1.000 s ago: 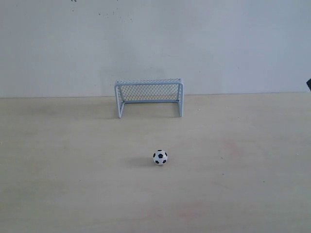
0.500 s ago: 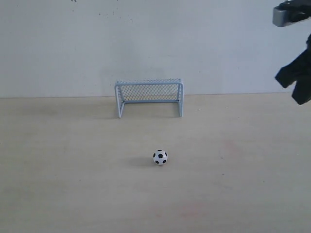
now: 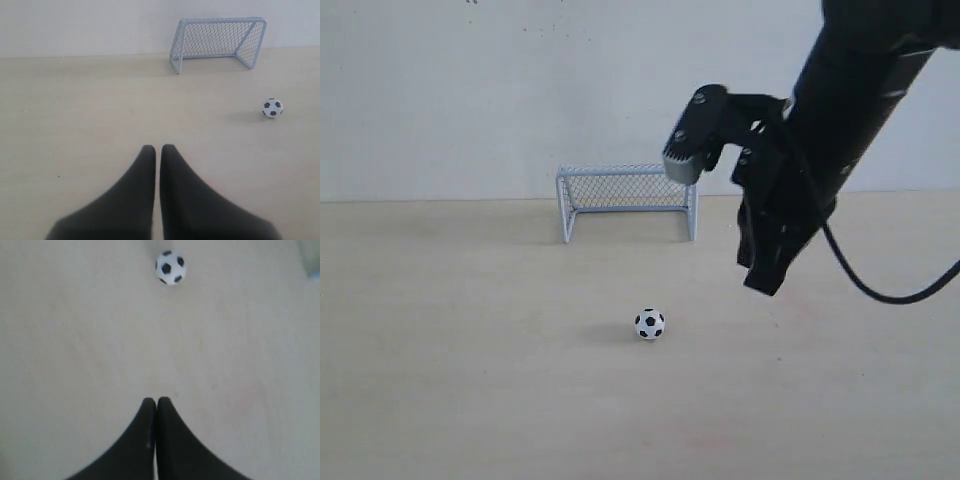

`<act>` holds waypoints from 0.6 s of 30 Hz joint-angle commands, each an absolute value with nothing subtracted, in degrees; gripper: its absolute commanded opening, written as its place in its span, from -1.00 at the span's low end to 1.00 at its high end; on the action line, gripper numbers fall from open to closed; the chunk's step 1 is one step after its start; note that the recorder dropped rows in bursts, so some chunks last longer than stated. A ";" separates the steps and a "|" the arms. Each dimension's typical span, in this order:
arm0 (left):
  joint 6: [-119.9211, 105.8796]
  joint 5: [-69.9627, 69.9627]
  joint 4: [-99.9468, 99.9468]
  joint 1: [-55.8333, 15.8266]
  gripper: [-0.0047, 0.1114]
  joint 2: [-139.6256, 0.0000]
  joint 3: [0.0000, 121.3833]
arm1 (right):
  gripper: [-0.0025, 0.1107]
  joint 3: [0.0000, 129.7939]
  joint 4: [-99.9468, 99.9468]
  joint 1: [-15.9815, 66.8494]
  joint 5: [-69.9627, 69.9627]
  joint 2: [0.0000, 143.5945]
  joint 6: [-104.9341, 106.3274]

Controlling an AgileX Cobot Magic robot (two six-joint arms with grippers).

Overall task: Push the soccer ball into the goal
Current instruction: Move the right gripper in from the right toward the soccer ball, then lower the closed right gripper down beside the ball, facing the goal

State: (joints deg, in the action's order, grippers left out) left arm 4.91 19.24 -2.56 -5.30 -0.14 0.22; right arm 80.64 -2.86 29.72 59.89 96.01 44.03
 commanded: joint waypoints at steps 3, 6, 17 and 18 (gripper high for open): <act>4.78 18.90 -2.37 -5.09 -0.84 0.00 0.00 | -0.96 81.11 -3.33 31.56 56.52 101.05 51.76; 4.78 18.90 -2.37 -5.09 -0.84 0.00 0.00 | -0.96 81.11 -3.98 31.56 57.99 102.93 56.68; 4.78 18.90 -2.37 -5.09 -0.84 0.00 0.00 | -0.96 78.28 -10.61 31.56 54.24 105.54 65.06; 4.78 18.90 -2.37 -5.09 -0.84 0.00 0.00 | -0.96 77.27 -11.16 31.56 52.80 105.54 65.94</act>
State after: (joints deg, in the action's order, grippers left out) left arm 4.91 19.24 -2.56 -5.30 -0.14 0.22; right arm 79.06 -9.40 31.46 55.28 105.44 63.07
